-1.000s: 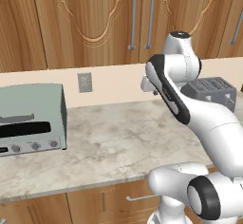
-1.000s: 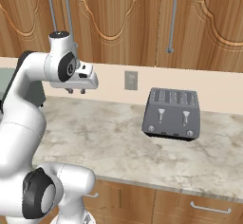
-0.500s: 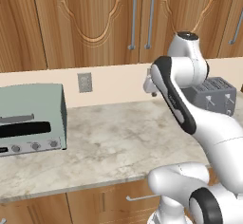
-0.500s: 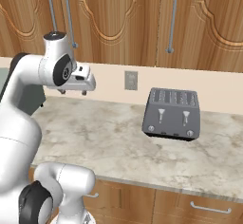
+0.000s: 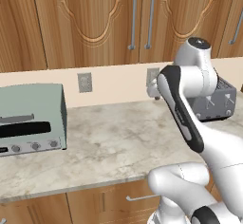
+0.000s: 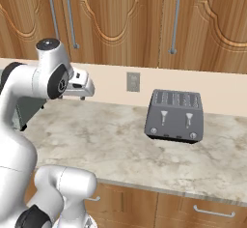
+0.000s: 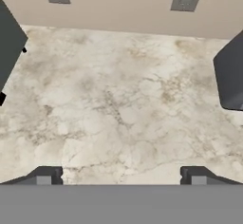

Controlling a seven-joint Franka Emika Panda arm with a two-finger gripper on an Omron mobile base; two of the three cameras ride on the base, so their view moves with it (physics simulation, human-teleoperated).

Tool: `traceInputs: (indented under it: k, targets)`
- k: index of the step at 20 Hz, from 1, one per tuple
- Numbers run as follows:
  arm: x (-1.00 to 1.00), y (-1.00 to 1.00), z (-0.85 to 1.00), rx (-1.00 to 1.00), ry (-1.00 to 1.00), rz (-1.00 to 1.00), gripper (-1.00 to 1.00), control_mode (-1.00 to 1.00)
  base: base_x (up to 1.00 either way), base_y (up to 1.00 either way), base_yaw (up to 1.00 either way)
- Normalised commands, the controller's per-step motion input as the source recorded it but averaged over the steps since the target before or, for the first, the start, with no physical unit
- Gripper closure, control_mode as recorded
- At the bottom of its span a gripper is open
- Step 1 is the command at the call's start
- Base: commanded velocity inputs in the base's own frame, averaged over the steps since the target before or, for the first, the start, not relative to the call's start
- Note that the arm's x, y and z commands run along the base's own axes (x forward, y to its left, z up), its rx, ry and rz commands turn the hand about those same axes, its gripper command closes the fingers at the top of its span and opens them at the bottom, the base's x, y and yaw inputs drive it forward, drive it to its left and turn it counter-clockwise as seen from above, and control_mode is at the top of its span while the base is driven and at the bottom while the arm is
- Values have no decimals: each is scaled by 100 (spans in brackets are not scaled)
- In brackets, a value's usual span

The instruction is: Move the bowls from the cabinet to the plates on the dining table.

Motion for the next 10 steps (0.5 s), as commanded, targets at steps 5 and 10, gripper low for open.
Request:
traceInputs:
  k: [5,10]
  targets:
    - [0,7,14,0,-4,0,-100,-100,0,0,0]
    - [-15,28,1,0,-8,0,-100,-100,0,0,0]
